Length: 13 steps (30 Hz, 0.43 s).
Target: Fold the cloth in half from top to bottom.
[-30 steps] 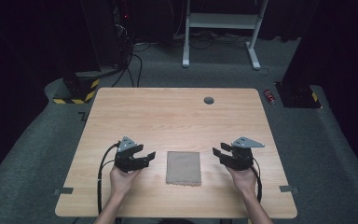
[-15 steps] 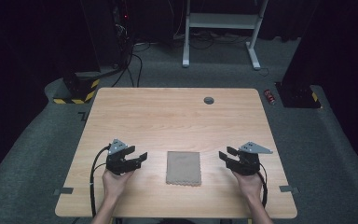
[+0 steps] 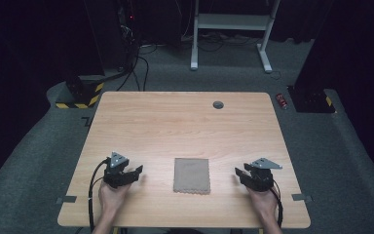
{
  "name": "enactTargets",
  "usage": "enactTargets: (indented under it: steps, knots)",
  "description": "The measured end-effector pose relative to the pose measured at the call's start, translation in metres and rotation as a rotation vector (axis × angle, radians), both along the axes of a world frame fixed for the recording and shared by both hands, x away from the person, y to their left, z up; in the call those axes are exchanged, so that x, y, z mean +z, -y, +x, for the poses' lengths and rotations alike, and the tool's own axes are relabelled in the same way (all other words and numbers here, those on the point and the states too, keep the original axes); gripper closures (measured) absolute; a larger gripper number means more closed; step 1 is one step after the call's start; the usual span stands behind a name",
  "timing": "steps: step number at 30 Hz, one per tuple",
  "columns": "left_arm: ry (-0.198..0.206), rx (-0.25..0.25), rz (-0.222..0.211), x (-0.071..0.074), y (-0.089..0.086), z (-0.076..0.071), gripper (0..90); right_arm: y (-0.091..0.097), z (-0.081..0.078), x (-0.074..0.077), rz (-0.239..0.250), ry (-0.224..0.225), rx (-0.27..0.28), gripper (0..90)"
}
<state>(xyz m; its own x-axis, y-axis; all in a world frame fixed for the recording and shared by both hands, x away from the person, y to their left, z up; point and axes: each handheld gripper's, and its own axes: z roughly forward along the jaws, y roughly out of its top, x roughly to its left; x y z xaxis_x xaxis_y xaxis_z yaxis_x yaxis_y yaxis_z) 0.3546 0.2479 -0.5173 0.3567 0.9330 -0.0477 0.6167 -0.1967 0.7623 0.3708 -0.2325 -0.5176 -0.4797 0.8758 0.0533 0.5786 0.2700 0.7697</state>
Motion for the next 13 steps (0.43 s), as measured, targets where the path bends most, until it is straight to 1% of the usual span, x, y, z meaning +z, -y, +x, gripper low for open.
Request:
enactTargets:
  steps: [1, 2, 3, 4, 6, 8, 10, 13]
  knots:
    - [-0.006, 0.010, 0.006, -0.0031, -0.0007, -0.0001, 35.0, 0.0002, 0.0004, -0.0028, -0.015, -0.006, -0.008, 53.8]
    - [-0.009, 0.016, 0.031, -0.0071, -0.0013, -0.0003, 34.9, 0.0000, 0.0013, -0.0043, -0.031, -0.021, -0.015, 52.1]
    - [-0.009, 0.016, 0.031, -0.0071, -0.0013, -0.0003, 34.8, 0.0000, 0.0013, -0.0043, -0.031, -0.021, -0.015, 52.1]
    - [0.007, 0.022, 0.052, -0.0107, -0.0018, -0.0015, 33.5, -0.0020, 0.0020, -0.0047, -0.063, -0.021, -0.018, 50.3]
    - [0.002, 0.032, 0.050, -0.0108, -0.0021, -0.0008, 31.9, -0.0044, 0.0018, -0.0048, -0.089, -0.012, -0.016, 47.9]
    - [0.001, 0.036, 0.052, -0.0109, -0.0006, -0.0005, 30.5, -0.0049, 0.0030, -0.0050, -0.083, -0.019, -0.028, 43.3]
    - [0.001, 0.026, 0.055, -0.0109, -0.0005, 0.0000, 28.3, -0.0052, 0.0038, -0.0051, -0.086, -0.019, -0.029, 42.4]
    - [-0.001, 0.023, 0.054, -0.0109, -0.0006, 0.0001, 27.4, -0.0054, 0.0041, -0.0051, -0.085, -0.021, -0.031, 42.0]
